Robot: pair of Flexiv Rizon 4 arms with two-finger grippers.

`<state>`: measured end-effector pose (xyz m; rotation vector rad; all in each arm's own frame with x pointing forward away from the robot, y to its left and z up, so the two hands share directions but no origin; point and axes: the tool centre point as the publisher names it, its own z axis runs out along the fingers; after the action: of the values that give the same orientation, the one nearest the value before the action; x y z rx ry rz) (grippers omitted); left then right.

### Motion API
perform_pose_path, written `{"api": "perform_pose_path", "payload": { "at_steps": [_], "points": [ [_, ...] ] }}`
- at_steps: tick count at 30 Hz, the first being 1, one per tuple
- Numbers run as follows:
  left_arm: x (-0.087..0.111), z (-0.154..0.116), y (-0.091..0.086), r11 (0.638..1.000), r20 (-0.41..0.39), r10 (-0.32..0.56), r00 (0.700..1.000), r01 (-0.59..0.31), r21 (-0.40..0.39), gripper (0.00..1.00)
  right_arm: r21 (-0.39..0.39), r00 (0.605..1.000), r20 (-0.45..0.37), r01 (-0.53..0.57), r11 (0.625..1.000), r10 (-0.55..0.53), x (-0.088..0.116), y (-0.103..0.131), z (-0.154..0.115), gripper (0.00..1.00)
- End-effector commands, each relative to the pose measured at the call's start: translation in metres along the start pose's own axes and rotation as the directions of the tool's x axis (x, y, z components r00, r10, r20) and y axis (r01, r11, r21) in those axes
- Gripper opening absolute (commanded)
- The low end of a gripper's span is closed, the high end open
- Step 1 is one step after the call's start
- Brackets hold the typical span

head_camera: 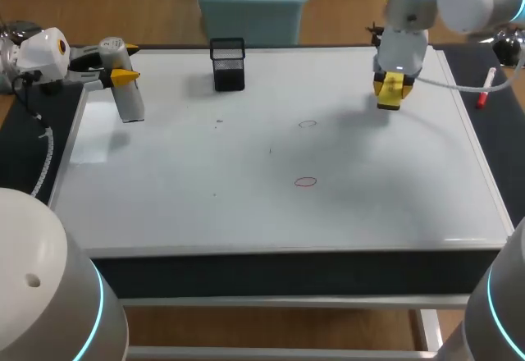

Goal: Pick up the inspection probe, press it on each red-marked spot on the whiteboard one by one, put down the probe, pick up the eraser, and wipe off all the red marks.

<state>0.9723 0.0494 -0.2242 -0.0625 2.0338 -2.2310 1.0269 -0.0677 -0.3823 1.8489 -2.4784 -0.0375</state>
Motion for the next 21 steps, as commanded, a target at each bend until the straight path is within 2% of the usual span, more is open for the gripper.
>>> {"api": "perform_pose_path", "payload": {
  "at_steps": [1,11,21],
  "points": [
    [0.000,0.000,-0.001,1.000,0.000,0.000,1.000,0.000,-0.001,0.00,-0.004,1.000,0.001,-0.014,1.000,0.014,0.007,0.000,-0.005,0.00],
    [0.000,0.000,-0.001,1.000,0.000,0.000,1.000,0.000,-0.001,0.00,-0.006,0.999,0.014,-0.052,0.999,0.052,0.016,0.003,-0.005,0.00],
    [0.000,0.000,-0.001,1.000,0.000,0.000,1.000,0.000,-0.001,0.00,-0.003,0.997,0.022,-0.077,0.997,0.077,0.017,0.010,-0.008,0.00]
  ]
}}
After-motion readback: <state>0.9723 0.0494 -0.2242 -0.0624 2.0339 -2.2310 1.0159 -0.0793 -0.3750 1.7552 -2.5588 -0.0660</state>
